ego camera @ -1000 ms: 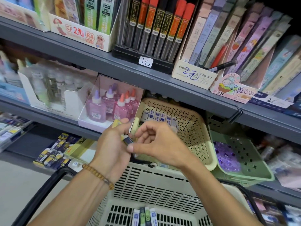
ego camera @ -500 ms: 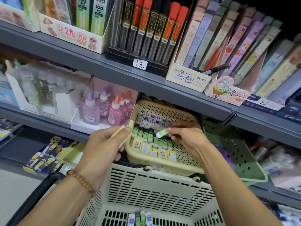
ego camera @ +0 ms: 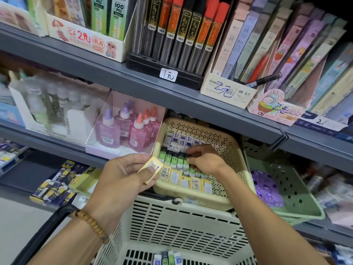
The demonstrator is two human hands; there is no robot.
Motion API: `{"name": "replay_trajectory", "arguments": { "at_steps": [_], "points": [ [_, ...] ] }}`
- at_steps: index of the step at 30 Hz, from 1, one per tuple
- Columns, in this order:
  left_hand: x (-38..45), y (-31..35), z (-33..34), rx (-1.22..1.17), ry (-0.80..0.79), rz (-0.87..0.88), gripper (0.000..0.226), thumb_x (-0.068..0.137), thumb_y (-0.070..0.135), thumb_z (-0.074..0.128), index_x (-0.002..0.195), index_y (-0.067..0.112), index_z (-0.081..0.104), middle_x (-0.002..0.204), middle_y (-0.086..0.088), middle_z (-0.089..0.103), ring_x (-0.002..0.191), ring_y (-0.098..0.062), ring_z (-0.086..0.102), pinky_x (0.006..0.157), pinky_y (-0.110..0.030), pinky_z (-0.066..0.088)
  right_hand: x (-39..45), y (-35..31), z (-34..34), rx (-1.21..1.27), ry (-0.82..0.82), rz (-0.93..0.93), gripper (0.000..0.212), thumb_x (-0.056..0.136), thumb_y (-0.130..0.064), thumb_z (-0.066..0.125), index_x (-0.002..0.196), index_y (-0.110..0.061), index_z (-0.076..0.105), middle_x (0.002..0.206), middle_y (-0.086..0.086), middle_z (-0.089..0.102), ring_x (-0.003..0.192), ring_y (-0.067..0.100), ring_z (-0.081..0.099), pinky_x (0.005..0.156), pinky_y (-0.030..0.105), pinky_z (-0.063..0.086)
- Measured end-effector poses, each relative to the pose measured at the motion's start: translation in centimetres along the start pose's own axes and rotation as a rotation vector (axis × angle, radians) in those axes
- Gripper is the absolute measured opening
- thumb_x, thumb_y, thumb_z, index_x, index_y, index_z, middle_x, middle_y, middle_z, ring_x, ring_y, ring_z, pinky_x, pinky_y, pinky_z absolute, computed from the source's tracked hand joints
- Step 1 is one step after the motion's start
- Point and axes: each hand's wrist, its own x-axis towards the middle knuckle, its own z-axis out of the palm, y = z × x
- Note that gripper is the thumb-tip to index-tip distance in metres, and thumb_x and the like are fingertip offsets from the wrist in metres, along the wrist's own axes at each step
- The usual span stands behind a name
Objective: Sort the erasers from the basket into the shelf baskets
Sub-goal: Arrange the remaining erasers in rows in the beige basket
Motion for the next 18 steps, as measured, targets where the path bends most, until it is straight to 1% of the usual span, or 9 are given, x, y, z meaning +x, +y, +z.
{"name": "replay_trajectory", "arguments": {
  "at_steps": [2,4,5,7,9,11,13,15,18],
  "points": [
    [-0.1,-0.1,0.1,0.003,-0.015,0.018,0.019,0.083,-0.010,0.065,0.097,0.003,0.069,0.088,-0.013,0.075,0.083,-0.026,0.073,0.070,-0.026,0.060,-0.2,-0.1,-0.1,-0.036,-0.040,-0.025,0.022,0.089,-0.010,0.067,0.094,-0.031,0.069,0.083,-0.009,0.066,0.074,0.010,0.064,0.065,0.022,0.053],
    [-0.1,-0.2,0.2,0.017,-0.011,0.027,0.019,0.082,-0.009,0.066,0.097,0.002,0.070,0.092,-0.016,0.074,0.089,-0.026,0.072,0.071,-0.026,0.060,-0.9,-0.5,-0.3,-0.025,0.005,-0.046,0.019,0.091,-0.013,0.065,0.088,-0.031,0.068,0.091,-0.005,0.069,0.078,0.012,0.064,0.071,0.026,0.054],
    [-0.1,-0.3,0.3,0.020,-0.006,0.027,0.019,0.082,-0.008,0.067,0.097,0.002,0.070,0.094,-0.017,0.073,0.090,-0.026,0.072,0.070,-0.026,0.060,-1.6,-0.9,-0.4,-0.004,0.049,-0.065,0.018,0.092,-0.016,0.065,0.085,-0.032,0.068,0.093,-0.006,0.071,0.077,0.010,0.064,0.068,0.024,0.053],
    [-0.1,-0.5,0.6,0.016,0.001,0.027,0.020,0.082,-0.008,0.067,0.097,0.003,0.070,0.096,-0.017,0.072,0.088,-0.023,0.072,0.068,-0.025,0.060,-3.5,-2.1,-0.6,0.122,0.082,-0.125,0.011,0.092,-0.023,0.065,0.085,-0.031,0.068,0.086,-0.008,0.073,0.067,0.004,0.063,0.059,0.018,0.050],
    [-0.1,-0.6,0.9,0.000,0.001,0.034,0.020,0.081,-0.007,0.068,0.096,0.005,0.070,0.094,-0.015,0.073,0.084,-0.020,0.072,0.065,-0.023,0.058,-6.2,-3.5,-0.7,0.307,-0.021,-0.203,0.007,0.091,-0.027,0.066,0.087,-0.025,0.072,0.082,-0.002,0.073,0.066,0.007,0.065,0.057,0.017,0.051],
    [-0.2,-0.8,1.3,-0.032,-0.007,0.042,0.019,0.081,-0.006,0.069,0.095,0.006,0.070,0.090,-0.011,0.074,0.080,-0.017,0.073,0.064,-0.021,0.057,-8.5,-4.5,-0.5,0.383,-0.142,-0.275,0.007,0.089,-0.024,0.070,0.086,-0.020,0.074,0.083,0.004,0.074,0.068,0.014,0.067,0.058,0.021,0.053],
    [-0.5,-1.1,1.6,-0.049,-0.021,0.046,0.019,0.079,-0.003,0.072,0.095,0.007,0.070,0.086,-0.008,0.076,0.080,-0.016,0.074,0.065,-0.022,0.058,-9.9,-5.1,-0.1,0.384,-0.219,-0.306,0.004,0.088,-0.015,0.072,0.091,-0.014,0.073,0.083,0.011,0.071,0.067,0.017,0.066,0.059,0.024,0.055],
    [-0.9,-1.5,2.0,-0.029,-0.020,0.060,0.017,0.077,0.002,0.074,0.093,0.009,0.071,0.083,-0.005,0.076,0.080,-0.017,0.074,0.065,-0.023,0.058,-10.4,-5.2,0.2,0.387,-0.249,-0.295,0.007,0.087,-0.008,0.071,0.095,-0.009,0.072,0.081,0.011,0.069,0.066,0.015,0.064,0.060,0.025,0.054],
    [-1.6,-2.2,2.3,0.061,-0.007,0.107,0.012,0.084,0.002,0.068,0.088,0.013,0.071,0.079,-0.004,0.074,0.077,-0.014,0.074,0.063,-0.019,0.056,-10.3,-4.6,-0.8,0.407,-0.227,-0.263,0.009,0.089,-0.006,0.068,0.092,-0.012,0.073,0.079,0.006,0.071,0.064,0.013,0.064,0.061,0.023,0.056]
  ]
}}
